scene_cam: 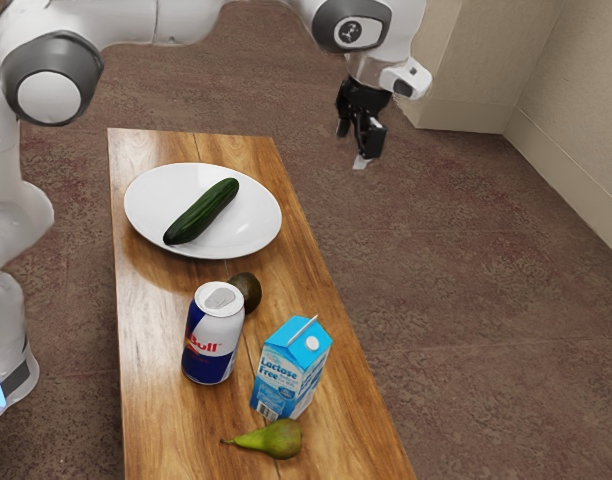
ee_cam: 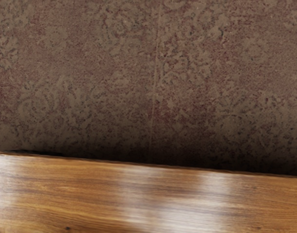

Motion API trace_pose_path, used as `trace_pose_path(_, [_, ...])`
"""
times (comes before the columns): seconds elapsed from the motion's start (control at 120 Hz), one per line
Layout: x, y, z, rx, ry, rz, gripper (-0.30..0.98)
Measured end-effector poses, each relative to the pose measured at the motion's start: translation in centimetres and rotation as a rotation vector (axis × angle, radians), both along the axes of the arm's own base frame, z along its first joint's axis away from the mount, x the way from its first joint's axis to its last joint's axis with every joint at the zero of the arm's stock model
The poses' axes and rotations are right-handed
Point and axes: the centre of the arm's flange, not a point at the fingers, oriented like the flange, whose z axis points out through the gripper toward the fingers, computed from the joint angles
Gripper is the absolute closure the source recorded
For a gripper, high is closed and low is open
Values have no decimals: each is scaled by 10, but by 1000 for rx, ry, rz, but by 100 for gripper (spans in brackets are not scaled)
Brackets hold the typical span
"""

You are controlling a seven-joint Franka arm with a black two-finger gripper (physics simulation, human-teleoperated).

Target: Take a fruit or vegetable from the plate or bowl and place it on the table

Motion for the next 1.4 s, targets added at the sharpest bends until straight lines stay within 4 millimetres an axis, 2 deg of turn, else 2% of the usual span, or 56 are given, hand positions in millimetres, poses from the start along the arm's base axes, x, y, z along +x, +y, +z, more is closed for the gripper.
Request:
trace_pose_path(0.058, [-1,29,5,19,-20,45,0])
trace_pose_path(0.108, [-2,38,8,28,-32,55,0])
trace_pose_path(0.3, [0,38,11,34,-53,37,0])
trace_pose_path(0.475, [2,30,11,51,-57,9,0])
trace_pose_path(0.592, [1,39,13,44,-61,13,0])
trace_pose_path(0.692, [3,27,12,43,-62,-13,0])
trace_pose_path(0.792, [8,26,11,49,-85,-13,0])
trace_pose_path(0.892, [16,16,7,61,-106,-21,0])
trace_pose_path(1.067, [11,19,9,-2,-102,13,0])
trace_pose_path(1.125, [-4,-1,26,-76,-100,18,0])
trace_pose_path(1.183, [-9,-22,33,-109,-89,44,0])
trace_pose_path(1.275, [-3,-39,16,-119,-41,152,0])
trace_pose_path(1.35, [0,-33,4,-119,-15,270,0])
trace_pose_path(1.4, [-4,-29,-5,-120,12,332,0])
